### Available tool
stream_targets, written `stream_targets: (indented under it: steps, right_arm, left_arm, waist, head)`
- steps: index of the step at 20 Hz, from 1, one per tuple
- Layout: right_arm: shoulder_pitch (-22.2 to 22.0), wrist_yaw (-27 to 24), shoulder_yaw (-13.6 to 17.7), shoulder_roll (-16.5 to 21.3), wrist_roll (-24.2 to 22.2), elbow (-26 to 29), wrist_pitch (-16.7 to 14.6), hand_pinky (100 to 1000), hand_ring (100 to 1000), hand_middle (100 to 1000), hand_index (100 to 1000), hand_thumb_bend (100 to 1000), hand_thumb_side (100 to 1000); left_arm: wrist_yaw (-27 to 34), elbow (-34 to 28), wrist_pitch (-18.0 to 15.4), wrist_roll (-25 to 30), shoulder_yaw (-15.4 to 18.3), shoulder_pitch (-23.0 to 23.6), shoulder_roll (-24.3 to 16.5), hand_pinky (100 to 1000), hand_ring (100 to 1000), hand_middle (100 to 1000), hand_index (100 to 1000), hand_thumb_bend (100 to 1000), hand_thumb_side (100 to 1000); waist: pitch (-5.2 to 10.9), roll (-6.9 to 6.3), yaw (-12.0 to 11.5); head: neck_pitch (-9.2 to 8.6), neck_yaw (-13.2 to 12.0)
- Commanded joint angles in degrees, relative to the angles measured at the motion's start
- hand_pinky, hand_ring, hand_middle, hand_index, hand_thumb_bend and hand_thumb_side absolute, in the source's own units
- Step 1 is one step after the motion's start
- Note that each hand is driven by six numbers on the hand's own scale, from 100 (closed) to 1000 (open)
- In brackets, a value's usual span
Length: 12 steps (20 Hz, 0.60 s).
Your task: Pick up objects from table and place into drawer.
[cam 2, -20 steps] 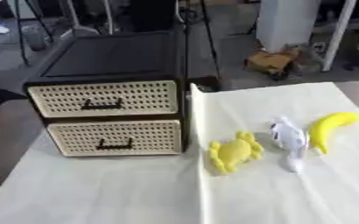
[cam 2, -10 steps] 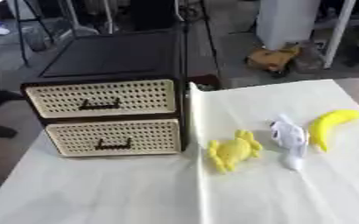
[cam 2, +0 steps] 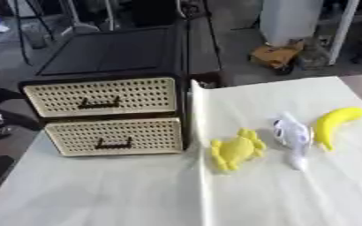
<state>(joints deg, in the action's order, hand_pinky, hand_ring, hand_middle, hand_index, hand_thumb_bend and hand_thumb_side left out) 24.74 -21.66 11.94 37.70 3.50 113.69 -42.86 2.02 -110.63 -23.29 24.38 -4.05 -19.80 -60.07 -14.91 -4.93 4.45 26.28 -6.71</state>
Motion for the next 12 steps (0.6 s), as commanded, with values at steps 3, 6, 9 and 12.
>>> stream_targets:
  steps: [3,6,9,12]
  right_arm:
    - [1.5,-1.0,0.0,0.9,-0.2,0.9,-0.1,722,846,784,906,100,1000]
    - [1.9,-1.3,-0.1,0.9,-0.4,0.9,-0.1,723,846,784,906,100,1000]
    - [2.4,-1.5,-0.1,0.9,-0.6,0.9,0.0,724,847,783,906,100,1000]
    - [2.9,-1.7,-0.1,0.9,-0.7,0.9,0.1,724,847,783,906,100,1000]
  left_arm:
    - [0.6,3.5,0.1,1.9,-0.5,-3.6,0.5,100,100,100,883,100,454]
    - [0.6,4.5,-0.1,2.4,-1.1,-4.8,1.3,100,100,100,865,100,460]
    - [1.7,5.2,0.3,3.5,-1.8,-5.8,2.2,100,100,100,849,100,463]
    - [2.7,6.0,1.2,5.3,-2.3,-6.5,2.9,100,100,100,845,100,464]
  waist:
    - [0.23,-0.02,0.6]
    - [-0.23,-0.26,1.0]
    - [-0.81,-0.66,1.4]
    - [-1.33,-1.06,1.8]
  head:
    - [-1.17,-0.7]
    - [-1.53,-0.9]
    - [-1.79,-1.1]
    - [-1.82,-1.0]
